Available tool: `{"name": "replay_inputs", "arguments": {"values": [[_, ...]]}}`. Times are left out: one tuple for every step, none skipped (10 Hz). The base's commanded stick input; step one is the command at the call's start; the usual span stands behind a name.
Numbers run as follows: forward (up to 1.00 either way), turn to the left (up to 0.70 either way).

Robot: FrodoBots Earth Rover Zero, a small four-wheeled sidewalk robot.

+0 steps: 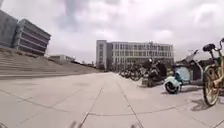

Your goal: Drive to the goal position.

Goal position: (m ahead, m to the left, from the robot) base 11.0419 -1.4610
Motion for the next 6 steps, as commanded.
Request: {"name": "replay_inputs", "arguments": {"values": [[0.7, 0.0], [0.7, 0.0], [0.7, 0.0], [0.7, 0.0], [0.7, 0.0], [0.7, 0.0]]}}
